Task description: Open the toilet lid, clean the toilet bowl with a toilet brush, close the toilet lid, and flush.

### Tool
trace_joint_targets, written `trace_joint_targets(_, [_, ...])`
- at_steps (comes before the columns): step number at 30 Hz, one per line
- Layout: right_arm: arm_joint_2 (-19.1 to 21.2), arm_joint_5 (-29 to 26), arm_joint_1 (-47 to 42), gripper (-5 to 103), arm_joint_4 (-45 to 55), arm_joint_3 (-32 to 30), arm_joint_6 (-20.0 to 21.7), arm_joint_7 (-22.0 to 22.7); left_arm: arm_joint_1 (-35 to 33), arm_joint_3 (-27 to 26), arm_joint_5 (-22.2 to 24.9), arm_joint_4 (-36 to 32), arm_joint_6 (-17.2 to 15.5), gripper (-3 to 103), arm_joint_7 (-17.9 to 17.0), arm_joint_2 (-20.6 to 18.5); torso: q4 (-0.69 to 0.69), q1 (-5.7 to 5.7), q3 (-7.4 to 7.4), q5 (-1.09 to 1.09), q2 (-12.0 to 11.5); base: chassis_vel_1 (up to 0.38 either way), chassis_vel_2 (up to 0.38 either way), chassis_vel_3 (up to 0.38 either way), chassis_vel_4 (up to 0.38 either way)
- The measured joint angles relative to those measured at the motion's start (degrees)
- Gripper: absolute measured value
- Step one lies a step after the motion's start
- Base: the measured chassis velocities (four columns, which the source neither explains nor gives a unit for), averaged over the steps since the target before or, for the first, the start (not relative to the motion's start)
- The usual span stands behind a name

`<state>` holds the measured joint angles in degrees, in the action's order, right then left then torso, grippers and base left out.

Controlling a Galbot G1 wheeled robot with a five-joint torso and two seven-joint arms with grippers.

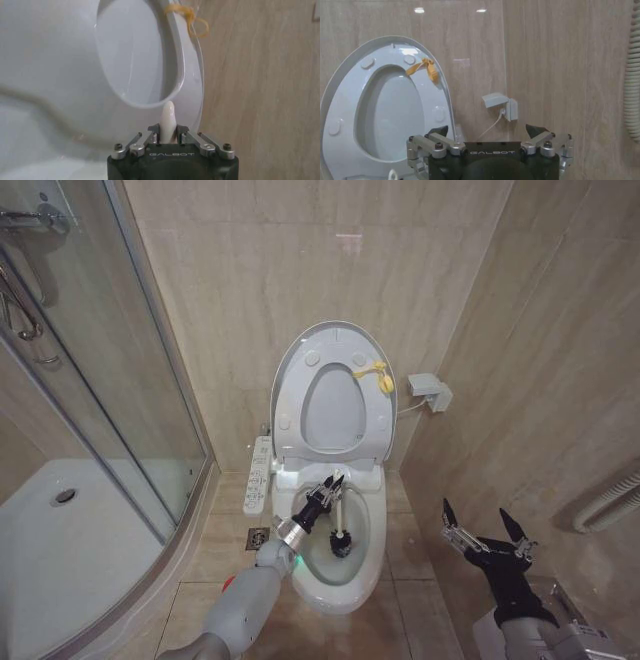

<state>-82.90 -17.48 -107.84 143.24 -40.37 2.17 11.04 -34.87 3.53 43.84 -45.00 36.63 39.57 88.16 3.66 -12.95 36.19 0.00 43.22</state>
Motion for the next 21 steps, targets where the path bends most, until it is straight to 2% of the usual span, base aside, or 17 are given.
trace_joint_targets(4, [0.0,0.0,0.0,100,0.0,0.0,0.0,0.0,1.34,-0.67,0.03,-0.52,0.94,22,-0.9,2.09,0.04,0.0,0.0,0.0,0.0,0.0,0.0,0.0,0.0])
trace_joint_targets(10, [0.0,0.0,0.0,100,0.0,0.0,0.0,0.0,0.22,-1.12,-1.09,1.05,1.43,22,-0.23,3.19,0.02,0.0,0.0,0.0,0.0,0.0,0.0,0.0,0.0])
trace_joint_targets(16, [0.0,0.0,0.0,100,0.0,0.0,0.0,0.0,-1.99,-2.01,-2.56,1.47,2.06,22,1.1,1.71,-0.02,0.0,-0.01,0.0,0.0,0.0,0.0,0.0,0.0])
trace_joint_targets(21, [0.0,0.0,0.0,100,0.0,0.0,0.0,0.0,-0.61,-2.47,-5.0,0.6,2.77,22,0.92,0.49,0.03,0.0,0.0,-0.01,0.0,0.0,0.0,0.0,0.0])
